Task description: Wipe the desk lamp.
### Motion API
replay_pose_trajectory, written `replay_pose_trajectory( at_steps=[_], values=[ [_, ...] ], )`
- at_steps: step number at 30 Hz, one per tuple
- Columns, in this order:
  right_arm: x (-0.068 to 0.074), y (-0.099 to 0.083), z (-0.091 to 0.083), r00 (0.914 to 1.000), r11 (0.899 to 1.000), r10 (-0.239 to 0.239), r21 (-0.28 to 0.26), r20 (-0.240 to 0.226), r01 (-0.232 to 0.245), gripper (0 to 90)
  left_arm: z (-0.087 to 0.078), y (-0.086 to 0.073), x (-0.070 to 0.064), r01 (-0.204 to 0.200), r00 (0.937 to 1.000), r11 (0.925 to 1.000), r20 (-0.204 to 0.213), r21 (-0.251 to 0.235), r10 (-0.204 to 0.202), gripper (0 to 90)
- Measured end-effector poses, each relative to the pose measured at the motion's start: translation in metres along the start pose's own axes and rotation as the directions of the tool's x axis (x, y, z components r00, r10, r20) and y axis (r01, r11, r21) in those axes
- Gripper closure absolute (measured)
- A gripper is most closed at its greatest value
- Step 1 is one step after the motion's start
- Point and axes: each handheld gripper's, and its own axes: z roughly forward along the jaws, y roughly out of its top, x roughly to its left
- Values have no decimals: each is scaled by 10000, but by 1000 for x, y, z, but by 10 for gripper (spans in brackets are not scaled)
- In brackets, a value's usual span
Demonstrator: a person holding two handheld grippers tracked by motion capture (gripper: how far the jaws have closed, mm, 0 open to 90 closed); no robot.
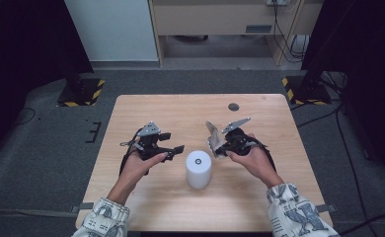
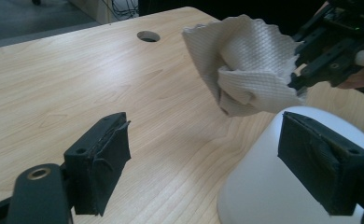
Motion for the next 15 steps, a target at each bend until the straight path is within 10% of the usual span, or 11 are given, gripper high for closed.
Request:
replay_pose_trajectory(
  at_steps=[15],
  values=[
    [25,-62,-30,10000,10000,-67,20,67,66,808,-18,-26,-4,-151,9968,9989,-771,447,185,161]
  ],
)
